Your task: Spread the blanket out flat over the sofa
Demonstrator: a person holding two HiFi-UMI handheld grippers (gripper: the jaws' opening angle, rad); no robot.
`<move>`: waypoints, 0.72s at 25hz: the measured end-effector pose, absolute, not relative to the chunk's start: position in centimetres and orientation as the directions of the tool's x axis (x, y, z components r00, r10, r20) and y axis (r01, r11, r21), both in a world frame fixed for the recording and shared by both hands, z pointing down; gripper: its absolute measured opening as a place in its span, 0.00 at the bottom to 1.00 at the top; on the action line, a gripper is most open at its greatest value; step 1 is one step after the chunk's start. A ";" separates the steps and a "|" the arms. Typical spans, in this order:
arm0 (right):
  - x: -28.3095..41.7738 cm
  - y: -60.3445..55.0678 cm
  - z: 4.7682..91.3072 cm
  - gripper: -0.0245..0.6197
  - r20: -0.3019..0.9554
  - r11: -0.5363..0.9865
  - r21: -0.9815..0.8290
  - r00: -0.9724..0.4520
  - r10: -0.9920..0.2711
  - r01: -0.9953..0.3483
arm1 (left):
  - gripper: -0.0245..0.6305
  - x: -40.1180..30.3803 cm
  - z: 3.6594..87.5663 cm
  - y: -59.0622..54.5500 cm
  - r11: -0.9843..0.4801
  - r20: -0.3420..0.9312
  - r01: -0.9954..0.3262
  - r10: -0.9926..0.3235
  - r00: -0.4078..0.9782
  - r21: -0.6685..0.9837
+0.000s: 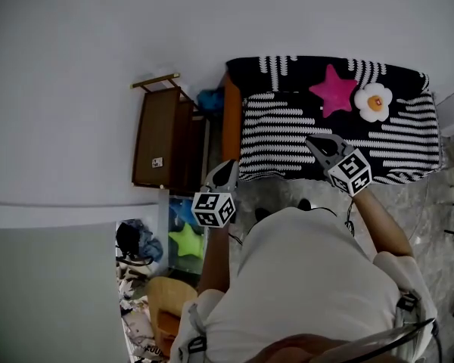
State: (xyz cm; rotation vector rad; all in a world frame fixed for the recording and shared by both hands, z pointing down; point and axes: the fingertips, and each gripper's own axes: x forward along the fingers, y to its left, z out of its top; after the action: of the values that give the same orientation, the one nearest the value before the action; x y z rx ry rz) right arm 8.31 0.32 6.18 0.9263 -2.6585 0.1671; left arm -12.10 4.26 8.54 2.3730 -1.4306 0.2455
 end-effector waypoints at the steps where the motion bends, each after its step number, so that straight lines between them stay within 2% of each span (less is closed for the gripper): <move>1: 8.3 0.4 6.3 0.04 0.337 0.782 -0.008 -0.738 -0.584 -0.623 | 0.07 -12.2 8.7 4.3 -0.422 0.328 -0.881 -0.818 0.472 0.215; 18: 9.0 -0.1 6.8 0.04 0.327 0.772 -0.035 -0.737 -0.592 -0.635 | 0.07 -11.4 9.0 3.4 -0.410 0.329 -0.884 -0.822 0.464 0.224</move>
State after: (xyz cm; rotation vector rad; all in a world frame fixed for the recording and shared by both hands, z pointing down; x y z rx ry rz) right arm 9.03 -0.11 6.76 0.9481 -2.6690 0.2077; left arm -11.41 3.37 8.98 2.3538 -1.4393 0.2351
